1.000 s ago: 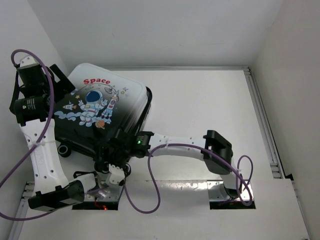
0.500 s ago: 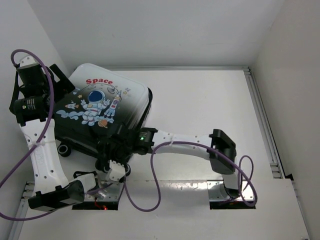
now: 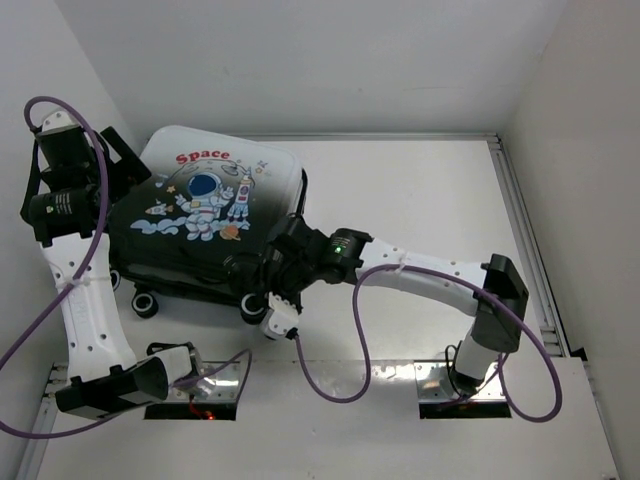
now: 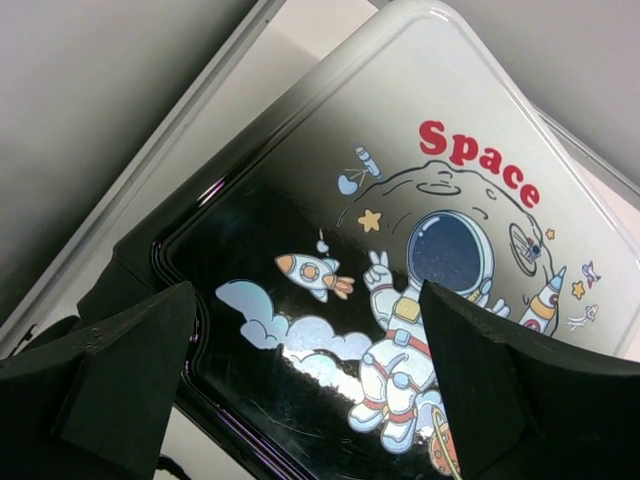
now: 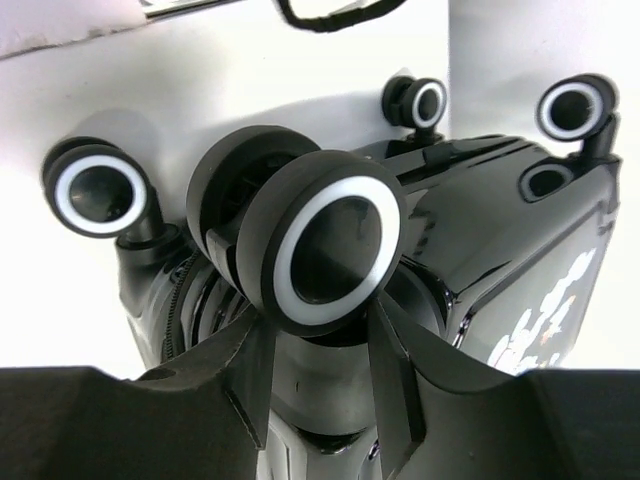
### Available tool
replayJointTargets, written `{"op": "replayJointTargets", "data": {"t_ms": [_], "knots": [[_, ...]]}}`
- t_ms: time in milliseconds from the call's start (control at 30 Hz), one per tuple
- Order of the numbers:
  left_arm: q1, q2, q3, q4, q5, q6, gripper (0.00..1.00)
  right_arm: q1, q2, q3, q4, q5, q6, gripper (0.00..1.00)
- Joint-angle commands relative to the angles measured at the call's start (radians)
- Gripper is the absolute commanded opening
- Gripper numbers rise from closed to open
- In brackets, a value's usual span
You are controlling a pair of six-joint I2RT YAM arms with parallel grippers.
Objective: Pack the luggage
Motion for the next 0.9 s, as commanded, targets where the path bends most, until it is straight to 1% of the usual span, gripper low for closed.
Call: {"op": "replayJointTargets", "data": {"t_ms": [0,33,67,133,167,233,300,400,467,500,567,600,700,733,767,800,833,867], "knots": [[0.011,0.002,-0.005,0.033,0.021,-0.001,0.99,-0.117,0.030,-0.090,-0.038,0.123,0.045,0.00],[0.022,0.002,-0.005,0.033,0.021,-0.001,0.99,-0.135,0.033,-0.130,-0.042,0.131,0.037,0.00],[0.022,-0.007,-0.015,0.033,0.021,-0.001,0.99,-0.181,0.039,-0.141,-0.039,0.145,0.021,0.00],[0.022,-0.007,-0.029,0.033,0.021,0.010,0.99,-0.213,0.033,-0.187,-0.050,0.156,0.010,0.00],[0.022,-0.019,-0.041,0.033,0.021,0.010,0.99,-0.264,0.019,-0.201,-0.050,0.154,0.002,0.00],[0.022,-0.029,-0.052,0.033,0.021,0.010,0.99,-0.295,-0.002,-0.251,-0.051,0.159,-0.010,0.00],[0.022,-0.029,-0.063,0.024,0.012,0.010,0.99,-0.359,-0.024,-0.291,-0.051,0.162,-0.021,0.00],[0.022,-0.029,-0.072,0.024,0.002,0.010,0.99,-0.460,-0.038,-0.313,-0.057,0.177,-0.035,0.00],[0.022,-0.029,-0.072,0.015,-0.007,0.010,0.99,-0.502,-0.044,-0.319,-0.065,0.186,-0.048,0.00],[0.031,-0.029,-0.072,0.015,-0.007,0.001,0.99,-0.572,-0.056,-0.336,-0.065,0.186,-0.076,0.00],[0.031,-0.029,-0.081,0.015,-0.007,0.001,0.99,-0.618,-0.071,-0.357,-0.061,0.194,-0.114,0.00],[0.031,-0.029,-0.081,0.015,-0.007,0.001,0.99,-0.692,-0.077,-0.366,-0.054,0.192,-0.131,0.00],[0.031,-0.007,-0.081,0.015,-0.007,0.001,0.99,-0.799,-0.084,-0.373,-0.007,0.197,-0.139,0.00],[0.031,-0.007,-0.081,0.015,0.002,0.001,0.99,-0.816,-0.099,-0.379,0.046,0.183,-0.101,0.02],[0.031,-0.007,-0.081,0.024,0.002,0.001,0.99,-0.841,-0.105,-0.382,0.121,0.164,-0.054,0.08],[0.031,0.002,-0.081,0.024,0.002,-0.008,0.99,-0.847,-0.123,-0.351,0.143,0.159,0.018,0.13],[0.031,0.002,-0.081,0.033,0.011,-0.008,0.99,-0.849,-0.123,-0.319,0.148,0.137,0.283,0.20],[0.031,0.002,-0.081,0.033,0.011,-0.008,0.99,-0.847,-0.120,-0.220,0.065,0.110,0.388,0.36]]}}
